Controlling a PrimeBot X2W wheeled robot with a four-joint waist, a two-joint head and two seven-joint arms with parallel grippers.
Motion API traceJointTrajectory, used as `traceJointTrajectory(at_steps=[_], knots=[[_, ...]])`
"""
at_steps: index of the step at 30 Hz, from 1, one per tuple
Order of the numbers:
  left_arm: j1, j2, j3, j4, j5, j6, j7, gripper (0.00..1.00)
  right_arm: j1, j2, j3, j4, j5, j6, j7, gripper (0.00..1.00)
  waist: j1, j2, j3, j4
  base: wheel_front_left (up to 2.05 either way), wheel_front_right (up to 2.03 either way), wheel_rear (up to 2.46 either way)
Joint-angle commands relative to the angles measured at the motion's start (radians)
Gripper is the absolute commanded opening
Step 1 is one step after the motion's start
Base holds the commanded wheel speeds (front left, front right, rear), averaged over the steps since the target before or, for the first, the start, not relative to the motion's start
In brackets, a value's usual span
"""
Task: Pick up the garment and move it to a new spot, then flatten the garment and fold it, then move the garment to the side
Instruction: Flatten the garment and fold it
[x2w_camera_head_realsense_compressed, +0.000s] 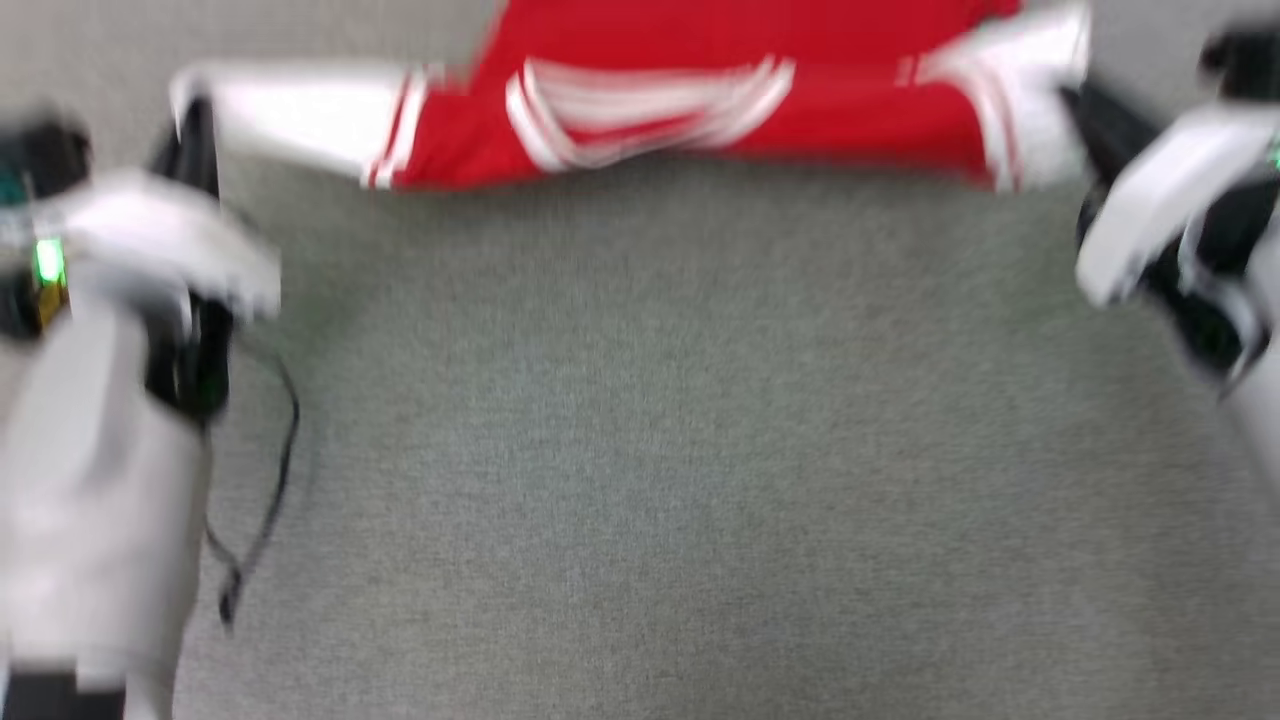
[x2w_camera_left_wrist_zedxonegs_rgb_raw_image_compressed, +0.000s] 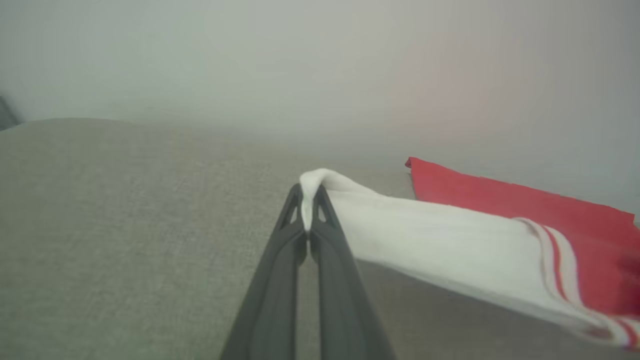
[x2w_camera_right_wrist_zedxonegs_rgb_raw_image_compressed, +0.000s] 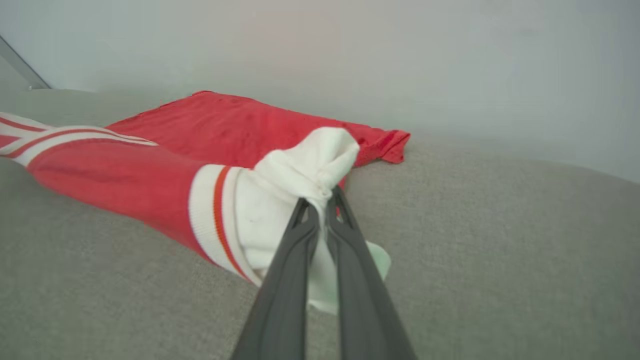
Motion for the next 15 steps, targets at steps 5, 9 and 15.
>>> traceJointTrajectory(at_steps=[5,9,15], knots=[[0.258,0.025,0.034,-0.119,-0.023,0.049,-0.031,0.0,0.214,-0.024,-0.005,-0.071,0.03,-0.001,-0.019,0.0,0.0001,0.0,-0.157,-0.013,0.0,0.0,0.0],[0.48,0.03,0.048,-0.253,-0.04,0.103,-0.01,0.0,0.385,-0.025,-0.033,-0.132,0.03,-0.001,-0.031,0.0,0.0001,0.0,-0.219,-0.015,0.0,0.0,0.0],[0.764,0.02,0.05,-0.473,-0.057,0.2,0.06,0.0,0.637,0.006,-0.112,-0.216,0.004,-0.001,-0.024,0.0,0.0001,0.0,-0.284,-0.006,0.0,0.0,0.0]])
